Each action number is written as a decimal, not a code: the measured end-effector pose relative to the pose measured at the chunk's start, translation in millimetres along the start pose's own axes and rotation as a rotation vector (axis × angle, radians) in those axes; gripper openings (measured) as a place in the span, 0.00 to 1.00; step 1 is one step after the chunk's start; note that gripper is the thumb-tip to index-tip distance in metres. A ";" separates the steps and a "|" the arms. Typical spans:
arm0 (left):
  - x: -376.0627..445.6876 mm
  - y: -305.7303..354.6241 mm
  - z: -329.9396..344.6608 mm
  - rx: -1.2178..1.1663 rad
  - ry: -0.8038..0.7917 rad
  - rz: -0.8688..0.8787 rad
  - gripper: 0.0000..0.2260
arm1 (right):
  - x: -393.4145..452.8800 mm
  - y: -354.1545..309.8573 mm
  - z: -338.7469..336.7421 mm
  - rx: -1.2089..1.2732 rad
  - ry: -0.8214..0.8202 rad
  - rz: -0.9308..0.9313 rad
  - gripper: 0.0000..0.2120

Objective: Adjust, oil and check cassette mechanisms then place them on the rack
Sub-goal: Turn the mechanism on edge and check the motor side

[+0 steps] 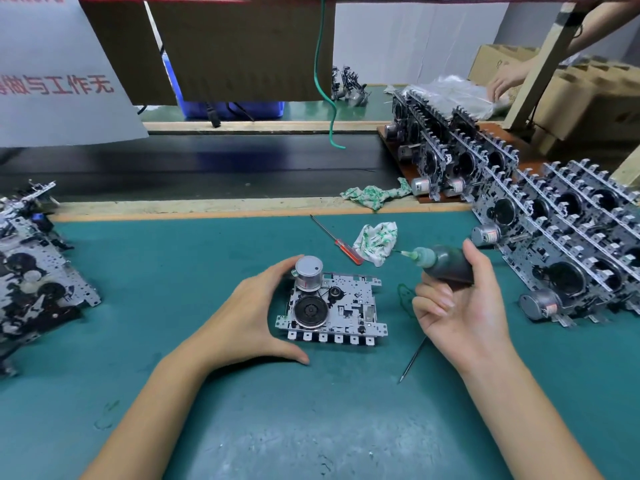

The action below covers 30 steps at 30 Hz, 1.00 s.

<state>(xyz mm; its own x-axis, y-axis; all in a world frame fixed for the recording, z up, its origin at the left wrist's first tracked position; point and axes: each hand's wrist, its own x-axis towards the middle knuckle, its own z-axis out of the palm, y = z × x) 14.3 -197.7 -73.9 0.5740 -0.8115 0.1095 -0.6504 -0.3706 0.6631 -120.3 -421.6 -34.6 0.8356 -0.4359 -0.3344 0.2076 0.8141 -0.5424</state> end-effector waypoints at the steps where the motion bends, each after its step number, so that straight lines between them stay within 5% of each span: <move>1: 0.3 -0.3 1.0 -0.011 0.001 -0.019 0.50 | -0.1 0.3 0.2 -0.005 -0.001 0.004 0.17; 13: 0.1 0.9 4.9 -0.041 0.017 0.012 0.45 | -1.5 1.3 2.8 -0.043 -0.002 0.000 0.18; 22: -2.8 2.9 5.6 -0.076 -0.004 0.003 0.51 | -5.0 1.1 0.3 -0.404 -0.037 -0.351 0.22; 26: 4.6 13.3 17.4 -0.220 0.210 -0.055 0.32 | 2.8 0.0 -7.9 -0.750 0.051 -0.456 0.15; 30: 6.6 21.4 16.7 -0.174 0.303 -0.007 0.14 | 11.1 4.7 -14.9 -0.983 0.037 -0.532 0.20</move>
<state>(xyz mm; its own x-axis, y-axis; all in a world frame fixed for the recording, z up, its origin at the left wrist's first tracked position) -4.1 -218.5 -71.4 0.7169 -0.6282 0.3024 -0.5663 -0.2717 0.7781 -117.7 -428.3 -52.4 0.7412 -0.6626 0.1078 0.0282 -0.1297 -0.9912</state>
